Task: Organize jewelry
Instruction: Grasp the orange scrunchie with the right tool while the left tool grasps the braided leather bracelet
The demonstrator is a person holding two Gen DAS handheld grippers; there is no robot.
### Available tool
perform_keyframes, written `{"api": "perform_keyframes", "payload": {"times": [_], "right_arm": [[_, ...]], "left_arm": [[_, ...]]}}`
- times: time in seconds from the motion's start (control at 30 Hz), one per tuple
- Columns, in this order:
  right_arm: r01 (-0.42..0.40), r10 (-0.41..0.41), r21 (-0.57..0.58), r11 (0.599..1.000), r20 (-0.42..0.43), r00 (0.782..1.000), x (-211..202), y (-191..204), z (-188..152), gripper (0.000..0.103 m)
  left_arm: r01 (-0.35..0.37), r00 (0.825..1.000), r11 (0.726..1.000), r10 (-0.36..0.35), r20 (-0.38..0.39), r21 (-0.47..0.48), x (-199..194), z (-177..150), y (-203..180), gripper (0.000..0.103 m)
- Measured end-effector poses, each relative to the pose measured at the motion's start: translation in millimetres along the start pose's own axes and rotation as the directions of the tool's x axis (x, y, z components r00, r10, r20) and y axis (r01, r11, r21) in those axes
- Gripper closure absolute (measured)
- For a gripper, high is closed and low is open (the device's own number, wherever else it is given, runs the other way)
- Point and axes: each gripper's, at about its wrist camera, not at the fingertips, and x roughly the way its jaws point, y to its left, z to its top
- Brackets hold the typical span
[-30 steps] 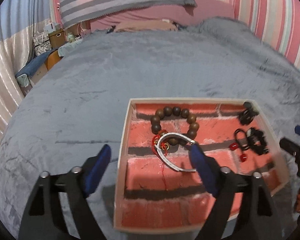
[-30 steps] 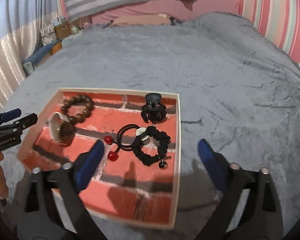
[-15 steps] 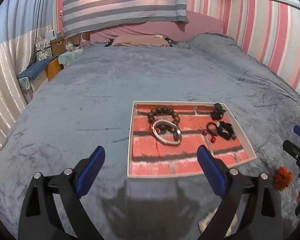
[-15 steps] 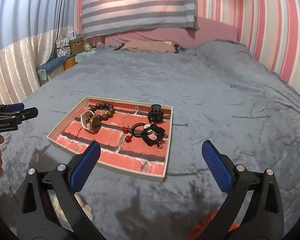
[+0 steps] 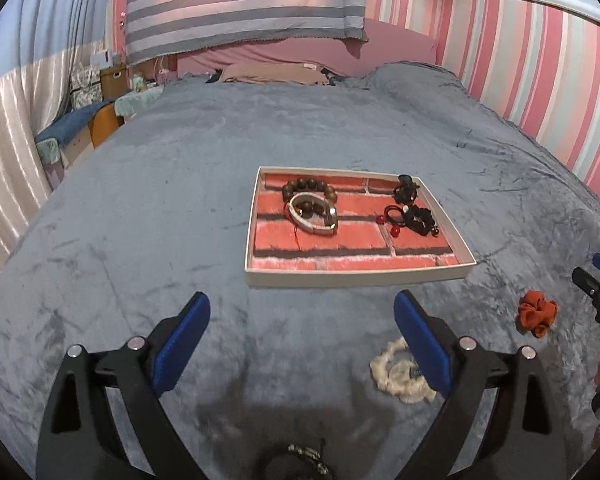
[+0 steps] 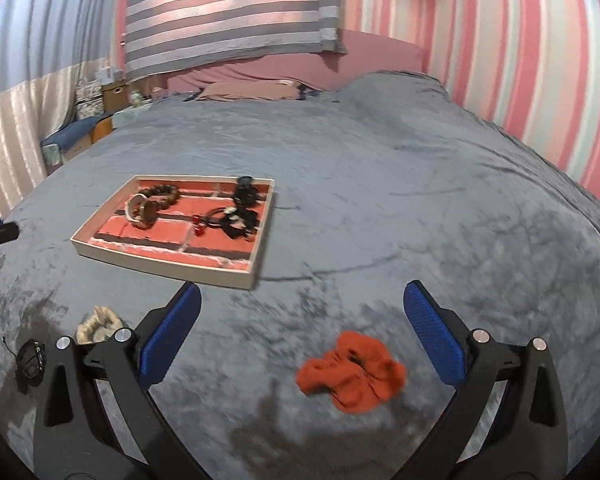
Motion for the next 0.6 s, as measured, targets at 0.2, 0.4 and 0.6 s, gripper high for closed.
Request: {"api": "perform_keyframes", "payload": {"times": [0.2, 0.4, 0.6], "right_arm": [[0.038, -0.038, 0.023, 0.999, -0.008, 0.999, -9, -16, -15, 0.004], [0.048, -0.048, 0.027, 0.998, -0.027, 0.999, -11, -17, -29, 0.004], [0.093, -0.092, 0.013, 0.996, -0.051, 0.994, -5, -21, -44, 0.004]], "left_arm": [[-0.009, 1.0, 1.0, 0.009, -0.022, -0.018, -9, -14, 9, 0.012], [-0.017, 0.999, 1.0, 0.017, -0.028, -0.015, -20, -31, 20, 0.012], [-0.04, 0.998, 0.999, 0.04, -0.043, -0.007, -22, -58, 34, 0.012]]}}
